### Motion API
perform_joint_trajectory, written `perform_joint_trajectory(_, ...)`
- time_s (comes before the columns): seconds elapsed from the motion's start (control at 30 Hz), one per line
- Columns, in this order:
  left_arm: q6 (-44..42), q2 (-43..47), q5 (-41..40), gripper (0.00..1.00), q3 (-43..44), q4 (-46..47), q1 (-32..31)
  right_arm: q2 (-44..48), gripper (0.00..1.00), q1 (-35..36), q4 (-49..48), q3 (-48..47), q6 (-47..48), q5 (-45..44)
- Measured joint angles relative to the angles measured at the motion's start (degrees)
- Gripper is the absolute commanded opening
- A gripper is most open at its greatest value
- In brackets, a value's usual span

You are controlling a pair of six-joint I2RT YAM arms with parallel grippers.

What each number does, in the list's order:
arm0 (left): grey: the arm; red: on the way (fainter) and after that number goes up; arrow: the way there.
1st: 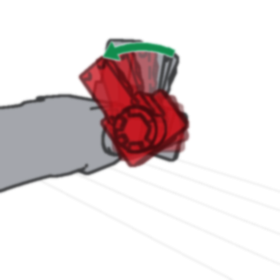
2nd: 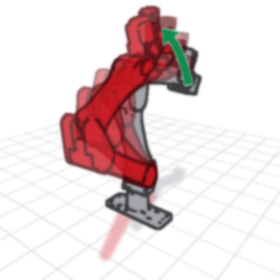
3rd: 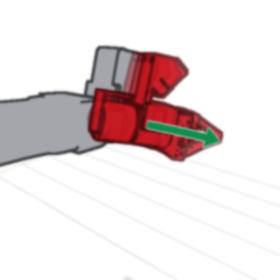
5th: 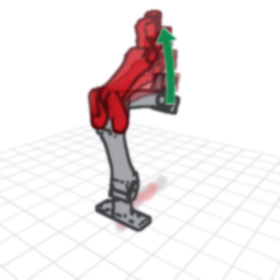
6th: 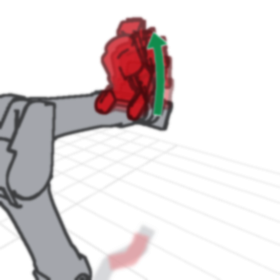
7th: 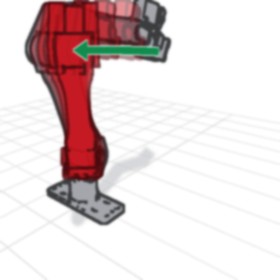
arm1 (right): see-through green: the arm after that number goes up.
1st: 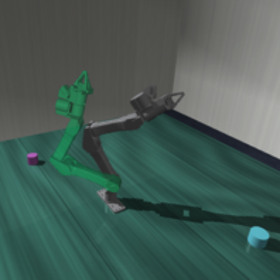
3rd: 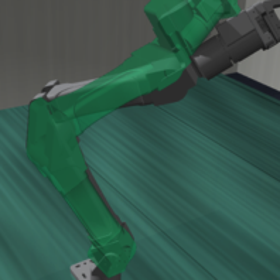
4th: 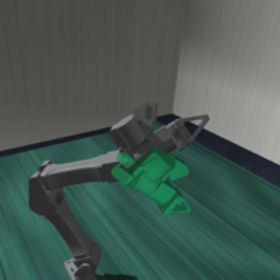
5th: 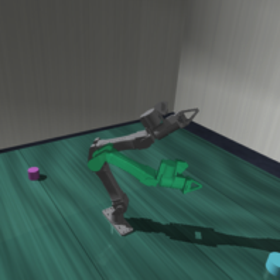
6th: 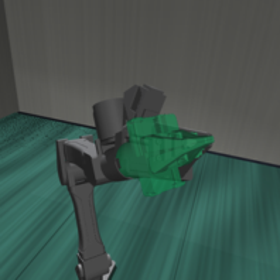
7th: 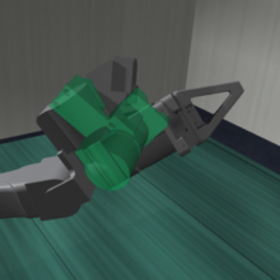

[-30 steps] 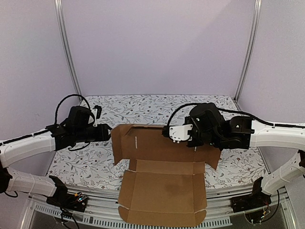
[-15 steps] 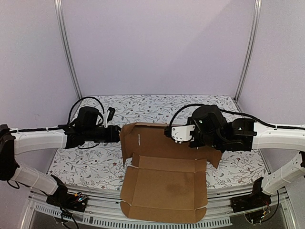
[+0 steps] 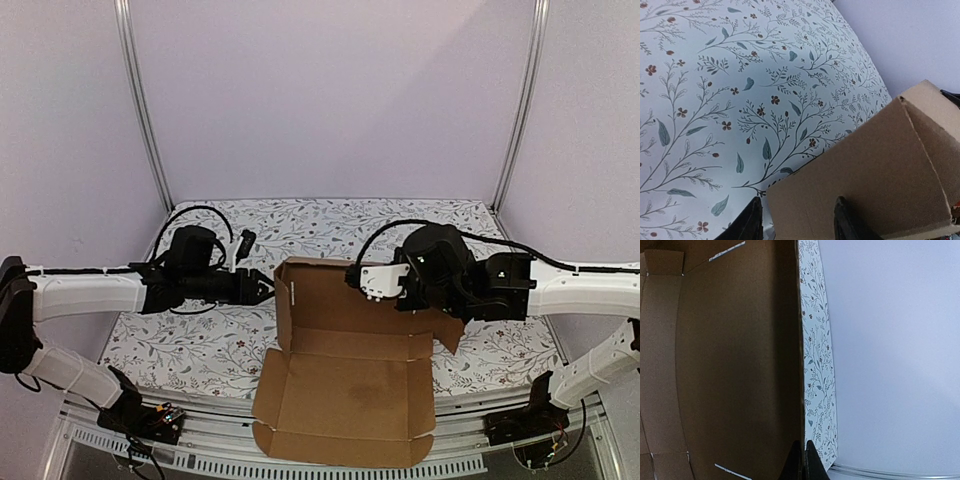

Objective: Fold the paper box

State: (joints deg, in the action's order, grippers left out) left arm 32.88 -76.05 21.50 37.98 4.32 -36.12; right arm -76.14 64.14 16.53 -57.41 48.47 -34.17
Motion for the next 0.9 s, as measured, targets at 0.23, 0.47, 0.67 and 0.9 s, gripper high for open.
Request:
perform_joint_trajectory(0.23, -0.13, 0.46, -0.13, 0.47, -0.57, 0.15, -1.88, 1.38, 0.0, 0.5, -0.31, 2.34, -0.87, -0.28)
perform_joint_trajectory(0.47, -0.31, 2.71, -0.15, 0.48, -3.28, 1.07, -3.28, 2.27, 0.0, 4.46, -0.59, 4.33, -1.25, -3.74)
perform_joint_trajectory(0.67, -0.79, 5.4, -0.74, 0.48, -5.57, 2.05, -4.79, 2.12, 0.0, 8.02, -1.64, 6.38, -1.22, -8.26)
perform_joint_trajectory(0.9, -1.22, 9.11, -2.71, 0.48, -8.09, 1.68, -6.86, 0.76, 0.0, 10.1, -2.1, 7.26, -1.2, -12.66)
